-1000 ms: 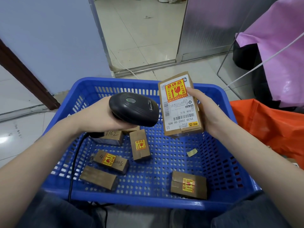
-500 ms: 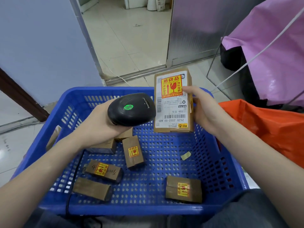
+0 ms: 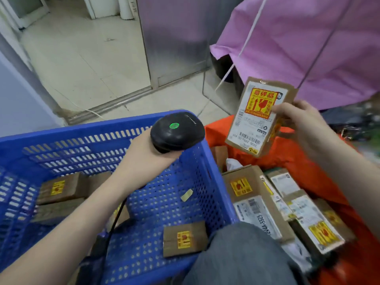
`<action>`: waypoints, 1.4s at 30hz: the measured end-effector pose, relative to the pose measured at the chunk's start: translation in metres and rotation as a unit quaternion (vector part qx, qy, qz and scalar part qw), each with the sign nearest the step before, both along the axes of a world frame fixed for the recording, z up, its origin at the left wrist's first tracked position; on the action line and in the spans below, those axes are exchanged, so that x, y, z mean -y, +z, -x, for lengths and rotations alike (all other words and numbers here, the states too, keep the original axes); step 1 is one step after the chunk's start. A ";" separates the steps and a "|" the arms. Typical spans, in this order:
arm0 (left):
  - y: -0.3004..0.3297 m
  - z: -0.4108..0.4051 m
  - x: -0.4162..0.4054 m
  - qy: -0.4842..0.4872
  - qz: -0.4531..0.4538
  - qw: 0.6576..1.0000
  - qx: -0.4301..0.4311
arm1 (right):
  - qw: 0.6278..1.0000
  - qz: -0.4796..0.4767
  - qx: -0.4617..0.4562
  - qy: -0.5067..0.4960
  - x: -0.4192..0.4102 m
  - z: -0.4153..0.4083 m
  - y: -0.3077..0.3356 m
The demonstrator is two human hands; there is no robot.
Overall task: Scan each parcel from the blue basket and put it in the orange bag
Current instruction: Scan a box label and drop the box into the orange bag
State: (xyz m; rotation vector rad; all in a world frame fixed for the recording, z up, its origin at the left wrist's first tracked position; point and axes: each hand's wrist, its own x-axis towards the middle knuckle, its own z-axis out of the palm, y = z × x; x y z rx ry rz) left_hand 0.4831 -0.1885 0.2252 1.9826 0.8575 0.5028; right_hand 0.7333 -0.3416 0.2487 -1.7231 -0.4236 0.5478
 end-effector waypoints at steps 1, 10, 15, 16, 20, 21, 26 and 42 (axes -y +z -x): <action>-0.003 -0.011 0.006 -0.015 -0.001 1.000 -0.006 | 1.000 0.006 -0.001 -0.008 0.011 -0.009 -0.007; -0.030 -0.083 0.054 -0.110 -0.019 0.991 -0.076 | 0.984 0.175 0.036 -0.020 0.088 -0.048 -0.086; -0.041 -0.091 0.060 -0.111 -0.022 0.989 -0.098 | 0.964 0.260 0.024 0.047 0.095 -0.046 -0.125; -0.041 -0.090 0.060 -0.111 -0.025 0.989 -0.098 | 0.962 0.266 0.023 0.054 0.094 -0.045 -0.130; -0.045 -0.087 0.055 -0.108 -0.045 0.985 -0.124 | 0.946 0.309 -0.015 0.096 0.089 -0.042 -0.140; -0.046 -0.086 0.053 -0.105 -0.048 0.984 -0.133 | 0.943 0.315 -0.022 0.103 0.088 -0.043 -0.139; -0.043 -0.074 0.043 -0.091 -0.044 0.984 -0.143 | 0.934 0.331 0.024 0.128 0.084 -0.048 -0.120; 0.008 0.079 -0.036 0.061 -0.032 0.996 -0.050 | 0.938 0.166 0.220 0.209 -0.067 0.073 -0.001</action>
